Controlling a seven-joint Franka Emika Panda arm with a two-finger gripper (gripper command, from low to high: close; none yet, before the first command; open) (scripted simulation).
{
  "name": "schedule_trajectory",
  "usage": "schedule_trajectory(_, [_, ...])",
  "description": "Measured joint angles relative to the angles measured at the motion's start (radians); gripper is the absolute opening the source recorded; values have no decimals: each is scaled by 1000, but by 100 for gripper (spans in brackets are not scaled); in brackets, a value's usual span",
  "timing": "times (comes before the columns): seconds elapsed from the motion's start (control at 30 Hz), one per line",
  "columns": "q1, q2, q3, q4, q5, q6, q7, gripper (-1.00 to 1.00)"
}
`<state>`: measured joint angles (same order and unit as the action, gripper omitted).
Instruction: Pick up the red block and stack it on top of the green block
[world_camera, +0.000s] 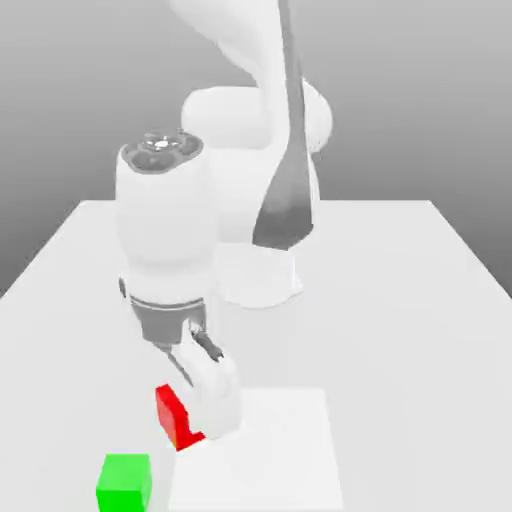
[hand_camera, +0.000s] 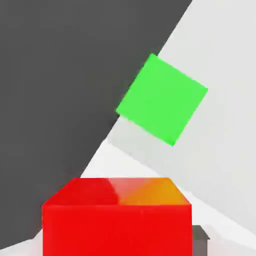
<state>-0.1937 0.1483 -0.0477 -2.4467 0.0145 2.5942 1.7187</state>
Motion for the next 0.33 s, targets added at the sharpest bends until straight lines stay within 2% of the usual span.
schedule_trajectory(0.07, [-18, 23, -27, 36, 11, -11, 51, -100])
schedule_trajectory(0.2, [-33, 145, -27, 55, 34, 92, 59, -100])
schedule_trajectory(0.23, [-36, 170, -24, 57, 38, 115, 56, 100])
schedule_trajectory(0.33, [-36, 170, -24, 57, 38, 115, 56, 100])
